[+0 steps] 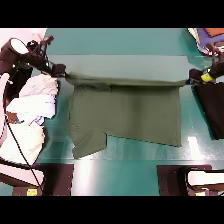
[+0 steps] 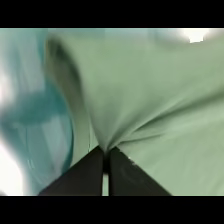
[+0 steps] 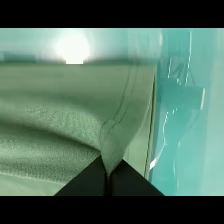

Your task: Fold the shirts.

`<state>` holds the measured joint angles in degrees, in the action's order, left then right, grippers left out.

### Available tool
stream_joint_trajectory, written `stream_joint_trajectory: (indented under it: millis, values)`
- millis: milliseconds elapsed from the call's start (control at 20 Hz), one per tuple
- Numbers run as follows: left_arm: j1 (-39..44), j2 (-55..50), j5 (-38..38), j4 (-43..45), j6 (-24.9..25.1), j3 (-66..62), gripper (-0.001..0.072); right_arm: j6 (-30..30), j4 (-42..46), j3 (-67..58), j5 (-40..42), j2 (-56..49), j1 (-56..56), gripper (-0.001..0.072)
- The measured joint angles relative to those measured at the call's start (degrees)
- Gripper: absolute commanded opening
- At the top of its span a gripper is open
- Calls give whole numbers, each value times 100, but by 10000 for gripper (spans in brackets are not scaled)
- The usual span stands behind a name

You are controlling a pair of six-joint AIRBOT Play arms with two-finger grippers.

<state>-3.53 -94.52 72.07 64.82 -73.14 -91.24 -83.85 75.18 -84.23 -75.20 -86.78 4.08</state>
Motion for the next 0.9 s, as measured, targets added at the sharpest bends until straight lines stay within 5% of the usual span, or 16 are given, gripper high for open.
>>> stream_joint_trajectory:
  millis: [150,250,300,350,400,900]
  values:
    - [-4,20,11,0,4,549,27,4,-57,1036,444,450,4,15]
    - [-9,24,-26,-39,0,785,451,24,-219,1543,667,654,4,18]
    - [-17,24,-13,-57,-28,872,420,28,-282,1711,734,713,7,84]
    - [-22,26,-26,-98,-55,927,420,28,-404,1847,796,765,11,320]
    - [-11,37,0,-166,-92,968,419,33,-516,1937,796,798,9,430]
    - [-9,1823,625,501,-339,2334,420,42,-750,2710,208,1954,422,433]
